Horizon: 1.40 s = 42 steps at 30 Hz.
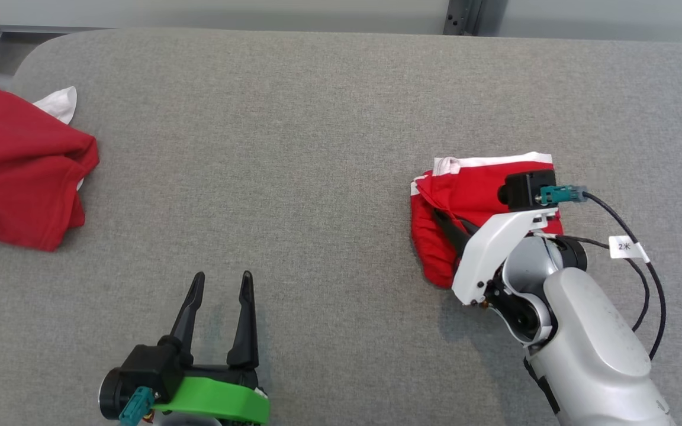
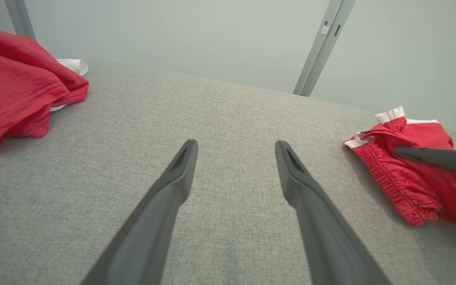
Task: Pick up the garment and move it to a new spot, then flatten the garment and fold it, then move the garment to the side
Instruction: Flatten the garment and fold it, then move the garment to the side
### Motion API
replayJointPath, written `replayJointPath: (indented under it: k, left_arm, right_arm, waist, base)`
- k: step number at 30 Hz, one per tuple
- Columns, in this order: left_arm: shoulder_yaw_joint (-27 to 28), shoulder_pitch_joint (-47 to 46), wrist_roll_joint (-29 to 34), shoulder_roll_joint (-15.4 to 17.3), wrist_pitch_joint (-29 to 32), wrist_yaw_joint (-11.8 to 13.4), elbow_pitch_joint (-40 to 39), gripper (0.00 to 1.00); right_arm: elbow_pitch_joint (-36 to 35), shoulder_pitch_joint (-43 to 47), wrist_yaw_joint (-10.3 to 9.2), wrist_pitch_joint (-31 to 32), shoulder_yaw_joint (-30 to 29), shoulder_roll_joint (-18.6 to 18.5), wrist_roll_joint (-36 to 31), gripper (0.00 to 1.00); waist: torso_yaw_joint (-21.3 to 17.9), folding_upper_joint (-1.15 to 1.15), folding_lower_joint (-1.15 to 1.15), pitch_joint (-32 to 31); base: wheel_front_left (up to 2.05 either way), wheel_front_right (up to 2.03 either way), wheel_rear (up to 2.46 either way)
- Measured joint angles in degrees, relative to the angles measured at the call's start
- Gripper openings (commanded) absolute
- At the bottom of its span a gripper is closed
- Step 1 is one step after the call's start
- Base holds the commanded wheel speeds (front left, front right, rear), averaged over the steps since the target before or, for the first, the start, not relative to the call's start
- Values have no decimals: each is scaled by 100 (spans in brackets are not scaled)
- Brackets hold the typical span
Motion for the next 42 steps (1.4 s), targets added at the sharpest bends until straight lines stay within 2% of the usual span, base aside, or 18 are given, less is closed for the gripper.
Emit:
replayJointPath:
  k: [1, 2, 3, 9, 14, 24, 31, 35, 42]
  left_arm:
    - [-10, -4, 0, -2, 0, -1, 15, 100]
    - [-18, -8, 0, -3, 0, -1, 29, 100]
    - [-24, -13, 0, -4, 0, -8, 44, 100]
    - [-9, -18, -25, -9, 0, -15, 104, 100]
    - [85, 137, -43, -12, 0, 5, 110, 100]
    - [389, 671, 18, -14, 0, 14, 23, 100]
    - [684, 899, 118, -19, 0, -86, -69, 100]
    - [878, 982, 163, -20, 0, -142, -80, 100]
    - [1061, 1051, 160, -19, 0, -194, -73, 100]
  right_arm:
    - [125, -52, 0, -89, 69, 1, -12, 7]
    - [223, -102, 0, -189, 112, 2, -52, 44]
    - [307, -144, 0, -327, 155, 2, -96, 100]
    - [578, -268, 0, -1055, 372, 7, -131, 100]
    - [323, -41, 1, -1850, 105, -18, -625, 100]
    - [-445, 1492, 2, -3243, -909, -781, -1436, 100]
    - [-439, 2342, 3, -3608, -1675, -860, -1862, 100]
    - [-681, 2640, 2, -3627, -2014, -668, -1970, 100]
    - [-839, 2966, 2, -3627, -2218, -428, -2129, 100]
  waist:
    - [-13, 0, 0, 5]
    - [-25, 0, 0, 8]
    - [-36, 0, 0, 10]
    - [-112, 0, 0, -80]
    - [-200, 0, 0, -309]
    - [-469, 0, 0, -932]
    - [-641, 0, 0, -1283]
    - [-684, 0, 0, -1376]
    - [-627, 0, 0, -1353]
  base:
    - [0, 0, 0]
    - [0, 0, 0]
    - [0, 0, 0]
    - [0, 0, 0]
    - [0, 0, 0]
    - [0, 0, 0]
    - [0, 0, 0]
    - [0, 0, 0]
    - [0, 0, 0]
